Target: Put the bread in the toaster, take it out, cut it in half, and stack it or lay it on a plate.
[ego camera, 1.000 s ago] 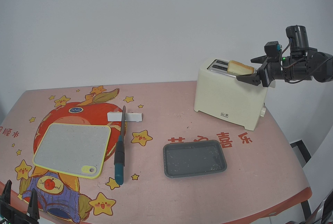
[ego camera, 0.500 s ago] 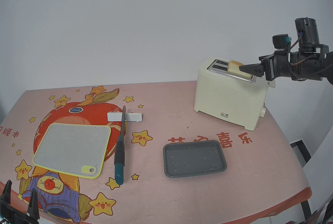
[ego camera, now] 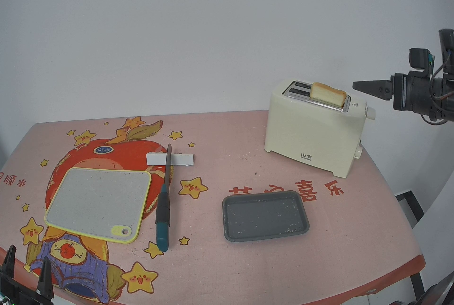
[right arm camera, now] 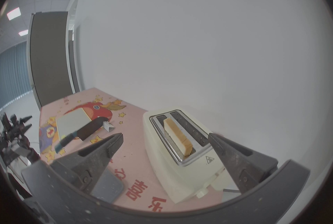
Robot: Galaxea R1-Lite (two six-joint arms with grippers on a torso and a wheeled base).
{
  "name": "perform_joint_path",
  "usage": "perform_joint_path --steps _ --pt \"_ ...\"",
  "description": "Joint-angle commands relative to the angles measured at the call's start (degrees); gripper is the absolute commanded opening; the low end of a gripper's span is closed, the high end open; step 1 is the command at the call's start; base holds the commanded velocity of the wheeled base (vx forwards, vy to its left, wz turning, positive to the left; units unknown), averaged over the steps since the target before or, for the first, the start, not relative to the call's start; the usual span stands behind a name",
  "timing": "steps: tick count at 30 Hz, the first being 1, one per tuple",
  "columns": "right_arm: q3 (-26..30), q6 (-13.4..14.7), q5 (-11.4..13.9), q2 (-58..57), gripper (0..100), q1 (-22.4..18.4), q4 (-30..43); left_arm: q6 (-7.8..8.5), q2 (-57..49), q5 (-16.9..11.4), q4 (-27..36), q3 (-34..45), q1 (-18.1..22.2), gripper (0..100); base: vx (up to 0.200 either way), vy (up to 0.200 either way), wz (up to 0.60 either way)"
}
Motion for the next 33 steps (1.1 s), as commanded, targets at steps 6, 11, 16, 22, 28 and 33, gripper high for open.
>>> perform_joint_path --steps 6,11,16,22,28,33 --pt "10.01 -0.03 -0.25 -7.24 100 -1.50 -5.96 0.00 -0.40 -0.02 -0.04 1.01 0.01 100 0.000 0.000 0.00" --pt "16.25 0.23 -0.33 -7.94 100 -2.46 -13.87 0.00 -0.40 -0.02 -0.04 1.01 0.01 100 0.000 0.000 0.00" --pt "19.68 0.41 -0.51 -7.42 100 -5.80 -22.40 0.00 -0.40 -0.02 -0.04 1.01 0.01 100 0.000 0.000 0.00" --pt "19.77 0.15 -2.71 -8.47 100 -6.07 -24.07 0.00 -0.40 -0.11 0.05 1.01 0.01 100 0.000 0.000 0.00" --pt "19.59 0.23 -2.88 -9.44 100 -7.30 -23.10 0.00 -0.40 -0.02 0.05 1.01 0.01 100 0.000 0.000 0.00" --pt "19.77 0.23 -3.50 -8.91 100 -7.56 -23.01 0.00 -0.40 -0.02 0.05 1.01 0.01 100 0.000 0.000 0.00"
